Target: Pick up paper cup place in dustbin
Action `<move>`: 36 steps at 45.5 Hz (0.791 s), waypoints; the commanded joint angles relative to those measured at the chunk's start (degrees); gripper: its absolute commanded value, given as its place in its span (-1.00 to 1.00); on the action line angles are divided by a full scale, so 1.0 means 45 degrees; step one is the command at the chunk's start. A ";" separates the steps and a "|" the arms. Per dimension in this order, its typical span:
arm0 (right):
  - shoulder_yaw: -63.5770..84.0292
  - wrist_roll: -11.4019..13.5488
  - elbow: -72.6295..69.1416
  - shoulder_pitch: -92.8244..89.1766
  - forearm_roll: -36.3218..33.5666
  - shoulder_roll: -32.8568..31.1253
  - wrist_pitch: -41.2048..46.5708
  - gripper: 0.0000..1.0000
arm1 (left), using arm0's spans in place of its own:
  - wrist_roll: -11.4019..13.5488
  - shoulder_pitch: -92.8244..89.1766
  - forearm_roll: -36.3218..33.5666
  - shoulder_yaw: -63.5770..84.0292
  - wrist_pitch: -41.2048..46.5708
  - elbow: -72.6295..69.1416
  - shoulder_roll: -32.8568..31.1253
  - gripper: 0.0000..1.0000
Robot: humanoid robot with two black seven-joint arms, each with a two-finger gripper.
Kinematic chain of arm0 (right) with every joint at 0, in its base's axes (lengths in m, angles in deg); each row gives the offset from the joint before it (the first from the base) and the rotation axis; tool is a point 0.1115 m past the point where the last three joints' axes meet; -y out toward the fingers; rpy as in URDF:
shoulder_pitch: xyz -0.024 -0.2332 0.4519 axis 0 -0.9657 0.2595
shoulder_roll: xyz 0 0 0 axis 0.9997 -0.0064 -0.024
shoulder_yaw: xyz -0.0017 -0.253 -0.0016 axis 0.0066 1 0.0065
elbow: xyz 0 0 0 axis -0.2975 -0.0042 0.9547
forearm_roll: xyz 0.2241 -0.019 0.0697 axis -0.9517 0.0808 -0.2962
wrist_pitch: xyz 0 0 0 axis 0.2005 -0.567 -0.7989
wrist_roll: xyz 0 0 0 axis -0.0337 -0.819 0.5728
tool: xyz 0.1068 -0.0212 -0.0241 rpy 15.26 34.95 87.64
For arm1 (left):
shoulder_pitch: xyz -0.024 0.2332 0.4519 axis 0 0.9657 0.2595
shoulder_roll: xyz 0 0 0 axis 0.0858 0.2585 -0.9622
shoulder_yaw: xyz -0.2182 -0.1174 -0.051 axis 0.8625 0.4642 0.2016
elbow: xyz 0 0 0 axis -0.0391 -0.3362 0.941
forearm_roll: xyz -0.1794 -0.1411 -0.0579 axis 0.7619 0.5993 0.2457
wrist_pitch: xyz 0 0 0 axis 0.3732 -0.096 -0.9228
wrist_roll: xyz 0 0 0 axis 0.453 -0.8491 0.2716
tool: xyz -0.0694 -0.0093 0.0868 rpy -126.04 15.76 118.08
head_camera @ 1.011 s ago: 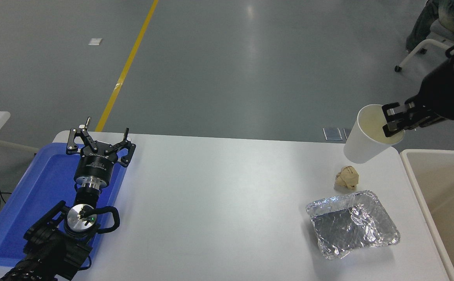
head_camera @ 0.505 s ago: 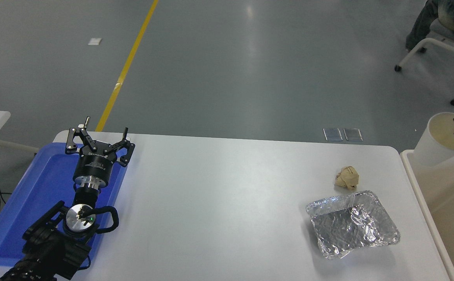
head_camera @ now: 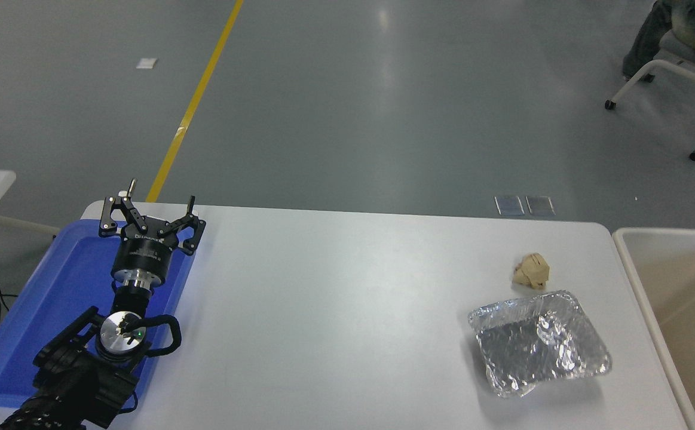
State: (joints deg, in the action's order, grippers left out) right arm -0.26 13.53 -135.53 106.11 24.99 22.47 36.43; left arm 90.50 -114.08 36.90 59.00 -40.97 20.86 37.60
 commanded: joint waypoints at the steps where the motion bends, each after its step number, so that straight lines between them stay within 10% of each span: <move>1: -0.0634 -0.0649 0.2682 -0.3495 -0.0030 -0.0098 -0.1439 -1.00 | 0.0002 -0.0001 0.0002 0.0000 -0.0003 0.0001 0.0001 1.00; 36: -0.1943 -0.1098 0.9012 -1.3204 -0.6591 0.3690 -0.3862 -1.00 | 0.0002 -0.0001 0.0002 0.0000 0.0017 0.0001 0.0000 1.00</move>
State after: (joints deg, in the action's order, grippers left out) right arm -8.30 8.57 -101.49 56.51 3.73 33.68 20.39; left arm 90.51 -114.08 36.90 59.00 -40.83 20.86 37.57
